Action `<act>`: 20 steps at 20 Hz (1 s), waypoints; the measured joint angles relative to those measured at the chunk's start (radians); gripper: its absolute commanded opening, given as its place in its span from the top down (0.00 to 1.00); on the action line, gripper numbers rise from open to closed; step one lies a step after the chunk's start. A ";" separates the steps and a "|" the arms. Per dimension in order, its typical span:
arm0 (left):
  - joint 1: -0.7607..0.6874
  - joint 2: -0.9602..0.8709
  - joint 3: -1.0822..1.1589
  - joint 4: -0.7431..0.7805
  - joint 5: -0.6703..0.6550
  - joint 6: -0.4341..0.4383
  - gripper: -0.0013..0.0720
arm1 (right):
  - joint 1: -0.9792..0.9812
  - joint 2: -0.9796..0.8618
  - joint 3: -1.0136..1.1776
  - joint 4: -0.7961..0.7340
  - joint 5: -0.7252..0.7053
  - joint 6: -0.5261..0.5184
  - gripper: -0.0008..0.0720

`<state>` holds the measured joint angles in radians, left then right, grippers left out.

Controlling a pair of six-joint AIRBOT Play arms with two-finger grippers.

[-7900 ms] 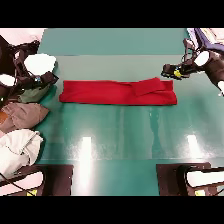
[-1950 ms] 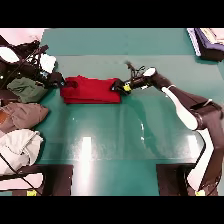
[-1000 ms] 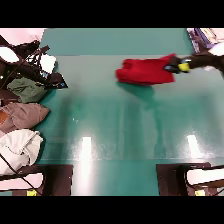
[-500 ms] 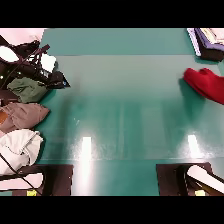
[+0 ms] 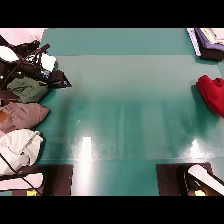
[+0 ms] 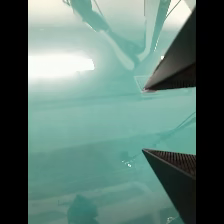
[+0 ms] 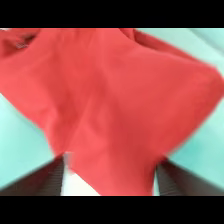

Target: Fold the shirts.

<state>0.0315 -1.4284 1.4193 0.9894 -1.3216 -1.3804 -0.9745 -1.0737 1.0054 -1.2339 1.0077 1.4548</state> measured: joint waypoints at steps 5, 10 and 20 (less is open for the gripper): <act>0.000 0.000 0.000 -0.002 -0.007 0.001 0.38 | -0.077 0.010 0.084 -0.181 0.131 0.062 0.14; 0.000 0.000 0.000 -0.003 -0.013 0.000 0.77 | -0.018 0.061 0.110 0.021 0.163 0.072 0.48; 0.000 0.000 0.000 -0.003 -0.034 -0.002 0.94 | 0.549 0.227 0.116 0.134 0.156 0.062 0.97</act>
<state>0.0315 -1.4284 1.4193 0.9859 -1.3552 -1.3819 -0.4252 -0.8467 1.1210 -1.1004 1.1633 1.5166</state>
